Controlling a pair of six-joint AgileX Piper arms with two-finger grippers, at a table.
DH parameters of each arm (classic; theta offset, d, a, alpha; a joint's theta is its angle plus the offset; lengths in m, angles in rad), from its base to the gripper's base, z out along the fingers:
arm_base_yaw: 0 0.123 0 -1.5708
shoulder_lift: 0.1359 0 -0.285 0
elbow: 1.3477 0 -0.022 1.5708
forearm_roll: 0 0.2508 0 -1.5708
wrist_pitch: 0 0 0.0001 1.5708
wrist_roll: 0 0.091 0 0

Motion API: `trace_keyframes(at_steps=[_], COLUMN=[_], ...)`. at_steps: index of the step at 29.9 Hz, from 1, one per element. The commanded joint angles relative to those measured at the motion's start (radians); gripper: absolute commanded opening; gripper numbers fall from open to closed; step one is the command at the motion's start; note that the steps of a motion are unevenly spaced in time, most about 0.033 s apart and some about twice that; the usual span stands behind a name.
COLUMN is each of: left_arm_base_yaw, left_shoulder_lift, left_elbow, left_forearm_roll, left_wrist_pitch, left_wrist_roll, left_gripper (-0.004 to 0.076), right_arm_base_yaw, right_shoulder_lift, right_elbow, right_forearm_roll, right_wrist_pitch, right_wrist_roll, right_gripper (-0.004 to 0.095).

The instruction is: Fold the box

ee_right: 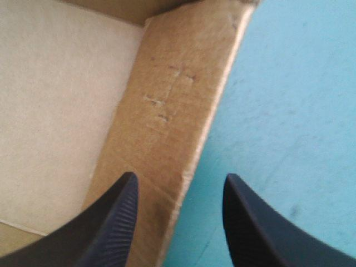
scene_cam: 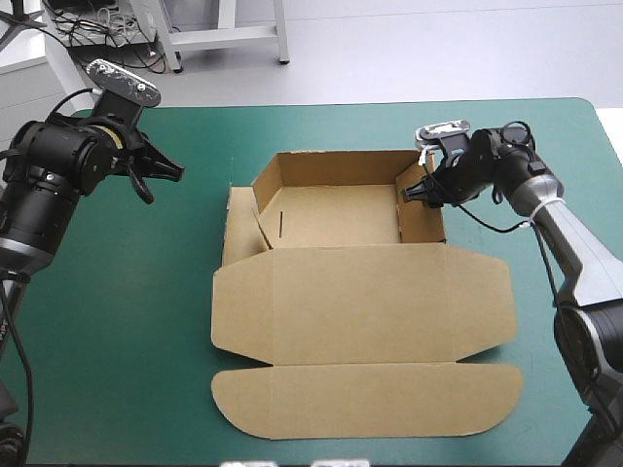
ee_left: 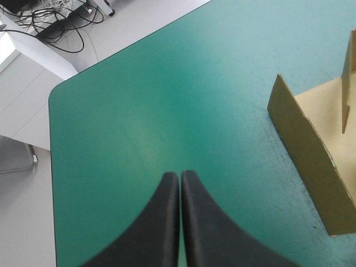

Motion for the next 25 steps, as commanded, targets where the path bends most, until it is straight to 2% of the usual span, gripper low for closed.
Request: trace_keyframes(at_steps=[1, 5, 9, 13, 19, 25], left_arm_base_yaw=[-0.001, -0.001, -0.001, -0.001, -0.001, -0.001], left_shoulder_lift=[-0.028, -0.028, -0.028, -0.028, -0.026, 0.000], left_elbow=[-0.024, -0.024, -0.024, -0.024, -0.024, -0.024], left_forearm_roll=[0.002, 0.002, 0.000, -0.002, -0.007, 0.004], left_wrist_pitch=[-0.037, -0.018, -0.026, -0.036, 0.008, 0.056], left_wrist_roll=[-0.003, -0.005, -0.012, -0.012, -0.012, -0.012], left_gripper=[-0.0003, -0.0004, -0.0004, -0.0005, -0.0010, -0.0010], right_arm_base_yaw=[-0.003, -0.003, -0.003, -0.003, -0.003, -0.003], right_shoulder_lift=[-0.054, -0.054, -0.054, -0.053, 0.001, 0.115], right_elbow=[-0.114, -0.265, -0.364, -0.358, -0.332, -0.331], right_forearm_roll=[-0.093, -0.231, -0.241, -0.168, -0.030, 0.026], right_wrist_pitch=[0.013, 0.151, 0.328, 0.326, 0.324, 0.324], right_wrist_roll=[0.028, 0.155, 0.105, 0.144, 0.146, 0.148], right_gripper=[0.0548, 0.0563, 0.0562, 0.0562, 0.0562, 0.0562])
